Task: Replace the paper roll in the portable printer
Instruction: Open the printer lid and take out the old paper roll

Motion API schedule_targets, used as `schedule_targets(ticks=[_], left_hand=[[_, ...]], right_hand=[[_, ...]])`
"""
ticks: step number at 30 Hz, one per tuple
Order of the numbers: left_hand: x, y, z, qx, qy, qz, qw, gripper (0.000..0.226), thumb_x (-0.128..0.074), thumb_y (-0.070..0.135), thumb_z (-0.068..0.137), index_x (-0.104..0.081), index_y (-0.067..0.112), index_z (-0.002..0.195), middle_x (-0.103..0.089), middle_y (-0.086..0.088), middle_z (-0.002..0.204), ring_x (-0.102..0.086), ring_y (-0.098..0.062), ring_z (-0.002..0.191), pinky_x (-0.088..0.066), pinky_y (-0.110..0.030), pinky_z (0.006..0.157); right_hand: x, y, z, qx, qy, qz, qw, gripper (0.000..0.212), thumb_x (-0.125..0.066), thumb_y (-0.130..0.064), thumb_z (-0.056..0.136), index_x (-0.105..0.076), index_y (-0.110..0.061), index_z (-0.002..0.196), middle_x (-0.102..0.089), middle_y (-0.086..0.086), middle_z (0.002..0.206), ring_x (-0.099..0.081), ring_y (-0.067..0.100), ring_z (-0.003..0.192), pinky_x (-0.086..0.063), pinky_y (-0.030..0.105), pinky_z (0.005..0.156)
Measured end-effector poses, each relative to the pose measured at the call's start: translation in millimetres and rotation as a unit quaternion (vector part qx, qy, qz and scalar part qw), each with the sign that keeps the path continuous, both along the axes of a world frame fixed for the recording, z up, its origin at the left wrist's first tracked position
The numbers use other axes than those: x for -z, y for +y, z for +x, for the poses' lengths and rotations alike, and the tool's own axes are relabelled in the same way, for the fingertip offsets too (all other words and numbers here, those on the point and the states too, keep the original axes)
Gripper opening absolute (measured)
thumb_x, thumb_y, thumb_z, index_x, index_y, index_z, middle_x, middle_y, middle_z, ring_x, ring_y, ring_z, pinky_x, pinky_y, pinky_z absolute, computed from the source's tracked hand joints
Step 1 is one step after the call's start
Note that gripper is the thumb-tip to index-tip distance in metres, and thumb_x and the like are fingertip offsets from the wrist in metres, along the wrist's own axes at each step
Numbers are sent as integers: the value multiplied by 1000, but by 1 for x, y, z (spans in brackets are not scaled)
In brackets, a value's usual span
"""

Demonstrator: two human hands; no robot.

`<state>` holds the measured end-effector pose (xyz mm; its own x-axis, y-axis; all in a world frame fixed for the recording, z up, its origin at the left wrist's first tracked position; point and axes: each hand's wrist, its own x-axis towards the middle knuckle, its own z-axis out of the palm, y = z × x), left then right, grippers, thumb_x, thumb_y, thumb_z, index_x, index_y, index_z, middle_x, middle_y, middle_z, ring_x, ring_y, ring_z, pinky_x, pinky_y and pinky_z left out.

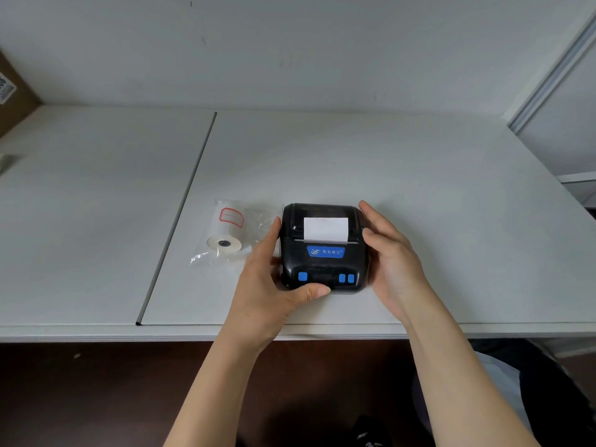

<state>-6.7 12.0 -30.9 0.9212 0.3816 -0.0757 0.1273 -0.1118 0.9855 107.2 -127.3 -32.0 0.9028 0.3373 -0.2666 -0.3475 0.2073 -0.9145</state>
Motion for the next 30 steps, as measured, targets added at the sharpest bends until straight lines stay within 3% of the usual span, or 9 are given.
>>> schedule_targets(ticks=[3, 7, 12, 16, 21, 27, 30], left_hand=[[3, 0, 0, 2, -7, -4, 1000, 110, -86, 9, 59, -24, 33, 147, -56, 22, 119, -63, 5, 90, -48, -9, 74], [5, 1, 0, 5, -12, -5, 1000, 113, -87, 12, 59, -21, 33, 148, -47, 28, 133, -61, 5, 95, -49, -11, 79], [5, 1, 0, 5, -15, -5, 1000, 114, -86, 12, 59, -19, 34, 148, -45, 31, 133, -61, 7, 94, -49, -10, 76], [4, 0, 0, 3, -14, -10, 1000, 115, -86, 9, 59, -18, 34, 148, -42, 33, 132, -62, 7, 92, -49, -11, 77], [3, 1, 0, 0, -3, -8, 1000, 116, -86, 10, 58, -18, 36, 148, -43, 34, 131, -62, 6, 94, -49, -11, 76], [-4, 0, 1, 8, 5, 5, 1000, 114, -85, 8, 61, -16, 33, 148, -41, 36, 130, -59, 13, 90, -49, -9, 73], [-7, -1, 2, 7, 18, 22, 1000, 112, -86, 11, 61, -18, 30, 148, -41, 41, 121, -57, 17, 89, -51, -11, 78]], right_hand=[[-3, 4, -1, 17, 0, -17, 1000, 47, -36, 1, 95, -53, -21, 133, -61, -4, 131, -58, 15, 120, -48, 37, 100], [-8, 5, -1, 24, 13, -21, 999, 51, -35, 4, 94, -49, -20, 137, -59, -1, 134, -58, 17, 119, -50, 36, 95], [-13, 4, -2, 26, 29, -24, 999, 52, -37, 5, 93, -48, -18, 138, -60, -3, 133, -58, 17, 119, -48, 41, 99], [-15, 5, -3, 20, 19, -23, 999, 51, -36, 8, 91, -60, -24, 124, -70, -10, 114, -64, 10, 108, -51, 35, 94], [-13, 4, -1, 33, 47, 2, 998, 54, -37, 7, 92, -47, -17, 139, -62, -1, 131, -58, 18, 120, -44, 41, 103], [-12, 5, -4, 43, 48, 7, 998, 51, -39, 0, 93, -52, -34, 129, -64, -5, 128, -62, 17, 113, -52, 38, 86], [-14, 4, -5, 45, 36, -42, 997, 45, -43, -6, 94, -52, -30, 130, -64, 1, 127, -61, 18, 114, -49, 40, 96]])
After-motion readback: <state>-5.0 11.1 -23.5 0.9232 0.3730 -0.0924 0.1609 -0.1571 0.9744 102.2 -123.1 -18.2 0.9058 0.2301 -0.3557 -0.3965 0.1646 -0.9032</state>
